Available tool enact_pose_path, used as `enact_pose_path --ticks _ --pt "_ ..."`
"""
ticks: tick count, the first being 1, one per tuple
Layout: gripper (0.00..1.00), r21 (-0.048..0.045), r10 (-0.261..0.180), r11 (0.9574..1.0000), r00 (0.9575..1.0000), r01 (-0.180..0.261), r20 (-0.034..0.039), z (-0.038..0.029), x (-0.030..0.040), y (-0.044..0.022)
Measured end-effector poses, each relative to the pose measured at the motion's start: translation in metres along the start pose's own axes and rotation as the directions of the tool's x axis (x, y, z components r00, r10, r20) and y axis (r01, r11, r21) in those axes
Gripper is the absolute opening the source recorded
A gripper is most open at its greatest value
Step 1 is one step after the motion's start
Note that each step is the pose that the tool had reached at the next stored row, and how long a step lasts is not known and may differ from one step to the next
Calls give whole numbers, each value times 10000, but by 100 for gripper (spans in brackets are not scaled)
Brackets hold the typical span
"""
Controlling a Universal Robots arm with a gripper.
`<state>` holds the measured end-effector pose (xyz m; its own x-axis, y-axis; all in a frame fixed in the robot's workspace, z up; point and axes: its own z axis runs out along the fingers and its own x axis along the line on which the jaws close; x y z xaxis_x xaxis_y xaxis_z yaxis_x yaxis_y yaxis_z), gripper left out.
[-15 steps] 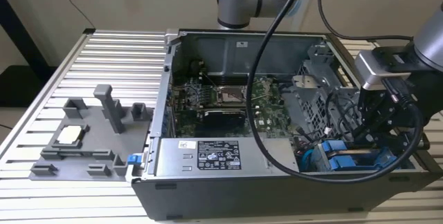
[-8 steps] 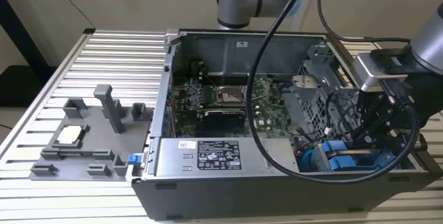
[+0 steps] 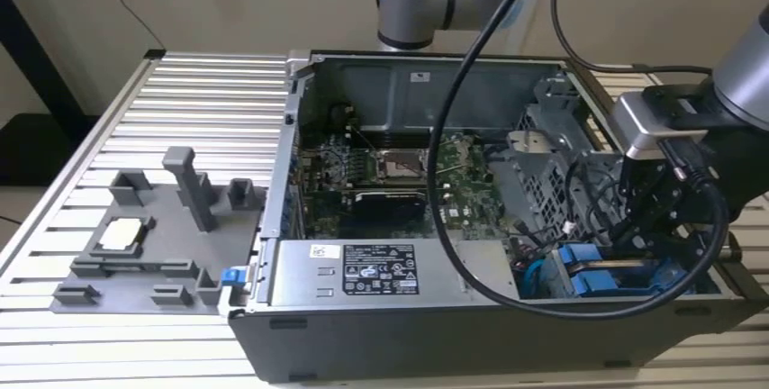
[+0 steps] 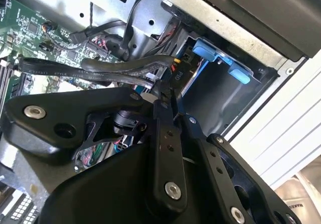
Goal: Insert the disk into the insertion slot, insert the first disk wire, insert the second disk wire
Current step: 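Insert the second disk wire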
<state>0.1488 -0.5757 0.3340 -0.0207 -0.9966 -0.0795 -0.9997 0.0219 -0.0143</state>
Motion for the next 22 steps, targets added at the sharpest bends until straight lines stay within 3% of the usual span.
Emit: enact_pose_path --ticks 6,12,19,22 --pt "24 -1 0 10000 10000 0 18 -18 -1 -1" --pt "24 -10 2 10000 10000 -2 5 -225 -18 -8" --pt "24 -11 4 10000 10000 -4 5 -525 -42 -13" --pt "24 -11 4 10000 10000 -4 7 -541 -43 -13"
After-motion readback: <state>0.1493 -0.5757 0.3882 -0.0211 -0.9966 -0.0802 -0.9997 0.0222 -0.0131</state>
